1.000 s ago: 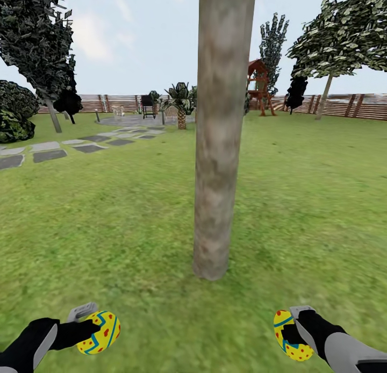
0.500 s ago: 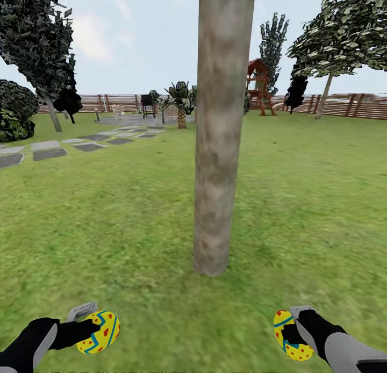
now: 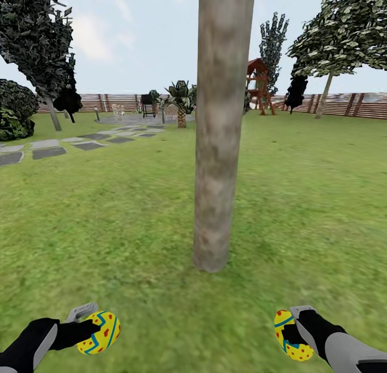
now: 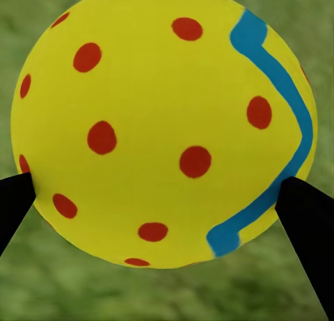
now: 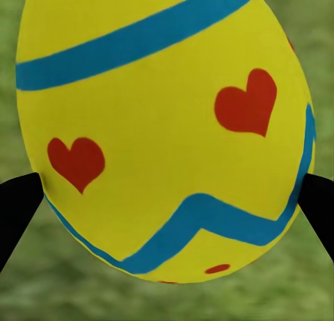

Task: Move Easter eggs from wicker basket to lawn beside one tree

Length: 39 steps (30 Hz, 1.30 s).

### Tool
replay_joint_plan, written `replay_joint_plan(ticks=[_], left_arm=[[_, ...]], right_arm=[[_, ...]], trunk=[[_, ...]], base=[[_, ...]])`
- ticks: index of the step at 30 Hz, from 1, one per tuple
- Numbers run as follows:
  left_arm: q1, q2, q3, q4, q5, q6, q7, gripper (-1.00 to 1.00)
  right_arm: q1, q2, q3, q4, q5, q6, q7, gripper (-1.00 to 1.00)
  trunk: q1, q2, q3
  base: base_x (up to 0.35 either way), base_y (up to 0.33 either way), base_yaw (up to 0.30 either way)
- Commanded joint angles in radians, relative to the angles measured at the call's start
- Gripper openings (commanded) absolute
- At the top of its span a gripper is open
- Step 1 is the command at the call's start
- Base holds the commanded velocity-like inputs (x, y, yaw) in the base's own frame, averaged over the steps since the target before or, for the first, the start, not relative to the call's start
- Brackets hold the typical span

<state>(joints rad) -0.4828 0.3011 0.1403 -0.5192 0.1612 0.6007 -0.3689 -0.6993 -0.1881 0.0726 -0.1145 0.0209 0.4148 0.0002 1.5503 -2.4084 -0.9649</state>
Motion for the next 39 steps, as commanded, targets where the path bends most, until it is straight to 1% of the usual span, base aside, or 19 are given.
replay_joint_plan(ticks=[1,13,39], left_arm=[[0.0,0.0,0.004,0.0,0.006,0.008,-0.001,-1.0],[0.0,0.0,0.004,0.004,0.006,0.008,-0.002,-1.0],[0.0,-0.003,0.004,0.004,0.006,0.008,-0.001,-1.0]], right_arm=[[0.0,0.0,0.007,-0.002,0.002,0.006,0.0,-1.0],[0.0,0.002,0.009,-0.001,0.003,0.006,0.0,-1.0],[0.0,0.002,0.009,0.0,0.004,0.006,0.001,-1.0]], trunk=[[0.004,-0.008,-0.004],[0.05,-0.092,-0.042],[0.061,-0.098,-0.142]], base=[[0.0,0.0,0.0],[0.0,0.0,0.0],[0.0,0.0,0.0]])
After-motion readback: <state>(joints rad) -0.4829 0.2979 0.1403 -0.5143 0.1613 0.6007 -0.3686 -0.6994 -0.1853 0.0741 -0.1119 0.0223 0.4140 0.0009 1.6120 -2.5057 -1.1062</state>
